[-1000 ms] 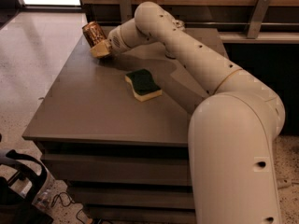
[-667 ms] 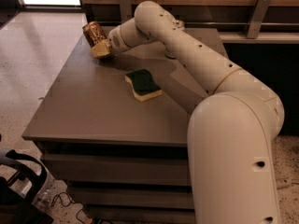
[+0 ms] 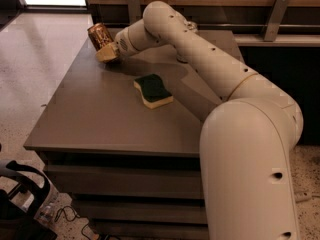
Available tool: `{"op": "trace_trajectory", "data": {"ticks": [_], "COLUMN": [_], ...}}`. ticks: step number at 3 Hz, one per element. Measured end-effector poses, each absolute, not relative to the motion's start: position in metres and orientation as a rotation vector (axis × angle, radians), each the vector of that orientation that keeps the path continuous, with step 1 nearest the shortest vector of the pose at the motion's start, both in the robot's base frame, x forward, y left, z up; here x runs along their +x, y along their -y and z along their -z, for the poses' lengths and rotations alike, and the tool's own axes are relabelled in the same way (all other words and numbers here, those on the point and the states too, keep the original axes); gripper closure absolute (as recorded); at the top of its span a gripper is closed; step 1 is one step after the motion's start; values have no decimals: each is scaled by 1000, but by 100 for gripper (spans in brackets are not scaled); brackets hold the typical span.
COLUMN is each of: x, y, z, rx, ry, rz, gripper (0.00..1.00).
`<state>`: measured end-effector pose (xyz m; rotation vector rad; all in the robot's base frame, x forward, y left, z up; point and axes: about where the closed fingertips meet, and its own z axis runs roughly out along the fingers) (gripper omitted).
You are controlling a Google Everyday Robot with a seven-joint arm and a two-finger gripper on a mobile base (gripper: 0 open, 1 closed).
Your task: Place orange can upright
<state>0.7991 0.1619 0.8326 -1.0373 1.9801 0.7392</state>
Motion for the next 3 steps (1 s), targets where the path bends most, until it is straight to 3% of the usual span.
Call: {"op": "trace_trajectory", "data": {"ticks": [3], "x": [799], "y": [-163], "z": [-834], "rx": [-1039], "ry": [-1981], "rz": [-741], "gripper": [14]}}
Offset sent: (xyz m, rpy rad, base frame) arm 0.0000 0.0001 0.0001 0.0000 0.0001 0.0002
